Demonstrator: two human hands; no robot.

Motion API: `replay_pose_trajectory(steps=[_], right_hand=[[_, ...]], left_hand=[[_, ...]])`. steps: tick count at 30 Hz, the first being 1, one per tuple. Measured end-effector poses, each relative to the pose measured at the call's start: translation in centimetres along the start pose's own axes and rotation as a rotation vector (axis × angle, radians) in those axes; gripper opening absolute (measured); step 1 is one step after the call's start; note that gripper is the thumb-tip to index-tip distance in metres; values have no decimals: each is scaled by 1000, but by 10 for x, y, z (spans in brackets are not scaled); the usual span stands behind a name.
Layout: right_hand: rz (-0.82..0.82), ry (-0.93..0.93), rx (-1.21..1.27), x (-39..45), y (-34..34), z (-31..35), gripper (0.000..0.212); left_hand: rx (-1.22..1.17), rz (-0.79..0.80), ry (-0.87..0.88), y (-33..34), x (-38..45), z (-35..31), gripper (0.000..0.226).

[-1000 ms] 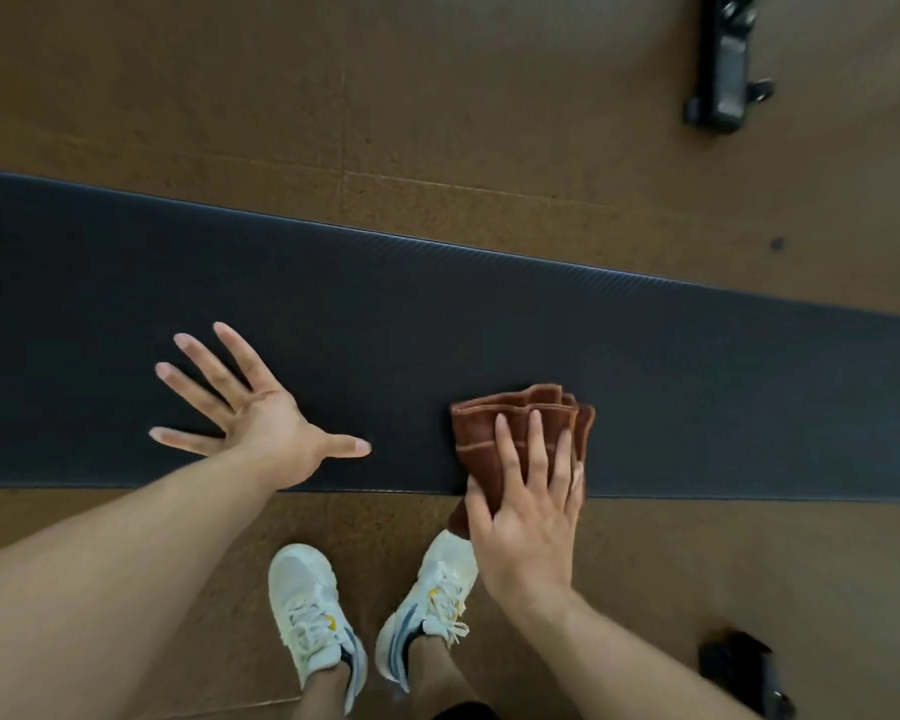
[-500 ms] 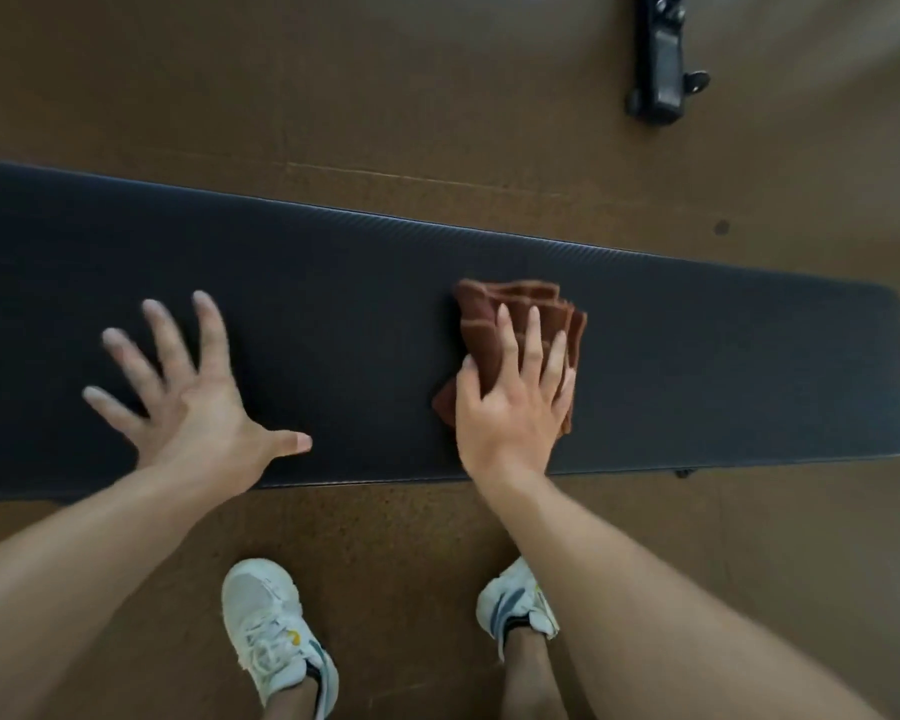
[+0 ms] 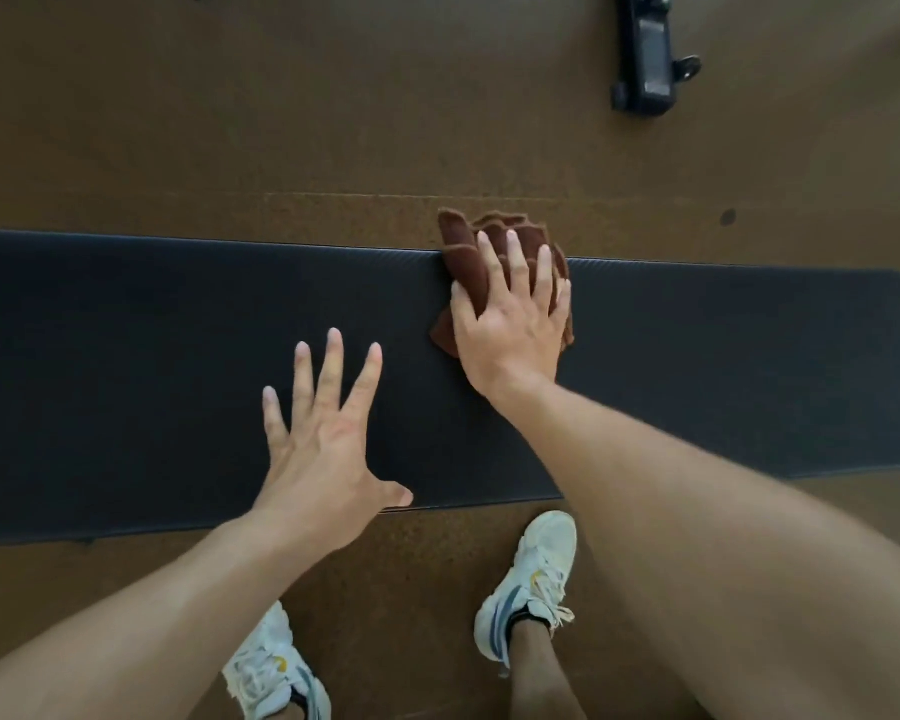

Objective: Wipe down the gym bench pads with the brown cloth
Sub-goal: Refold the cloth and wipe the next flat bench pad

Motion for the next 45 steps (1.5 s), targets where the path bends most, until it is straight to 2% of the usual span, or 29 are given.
replay_pose_trajectory(steps=[3, 6, 10, 13, 15, 17, 20, 24, 26, 28, 29, 31, 34, 36, 38, 40, 42, 45], right_hand=[[-59, -3, 29, -95, 11, -38, 65], [11, 5, -6, -163, 28, -80, 69], [46, -41, -22, -118, 24, -88, 72], [12, -100, -1, -21, -3, -78, 68], [46, -128, -4, 38, -16, -73, 64], [53, -177, 1, 55, -25, -75, 61], [-29, -247, 17, -8, -21, -99, 64], [36, -381, -89, -149, 6, -153, 77], [82, -524, -140, -162, 11, -167, 75], [88, -574, -133, -125, 3, -167, 68], [38, -543, -141, -92, -5, -162, 66], [-49, -362, -145, -11, -25, -154, 65], [52, -127, -90, 67, -32, -145, 64], [30, -66, -57, 51, -33, -145, 65], [1, -43, -43, -16, -22, -146, 69], [75, -120, -86, -102, -3, -148, 74], [171, -229, -157, -152, 9, -151, 77], [210, -293, -253, -126, 1, -154, 73]], left_hand=[[113, 32, 16, 12, 5, -29, 146], [218, 27, 25, 20, 20, -66, 151], [260, 114, -73, 45, 39, -90, 159], [305, 77, -139, 52, 40, -89, 161], [310, 69, -156, 53, 38, -89, 160], [300, 60, -176, 52, 37, -88, 160], [306, 50, -191, 53, 35, -87, 161], [303, 41, -198, 55, 35, -84, 159], [320, 34, -201, 55, 37, -84, 159], [329, 22, -195, 56, 38, -83, 161], [324, 19, -194, 56, 39, -82, 162], [309, 11, -189, 56, 39, -80, 163], [300, -1, -177, 55, 38, -79, 163], [276, 1, -173, 55, 38, -80, 163], [256, -5, -167, 54, 37, -81, 163], [243, -4, -145, 54, 35, -82, 162], [228, 3, -119, 53, 35, -83, 161], [200, 5, -73, 50, 33, -83, 156]])
Point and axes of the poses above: each hand's wrist, its own x-axis towards the middle knuckle, its own y-axis out of the palm, z = x × y, the point moved 9 cm from there along x, towards the middle knuckle, and after that the axes turned 10 degrees about -x, right-handed, at the moved point
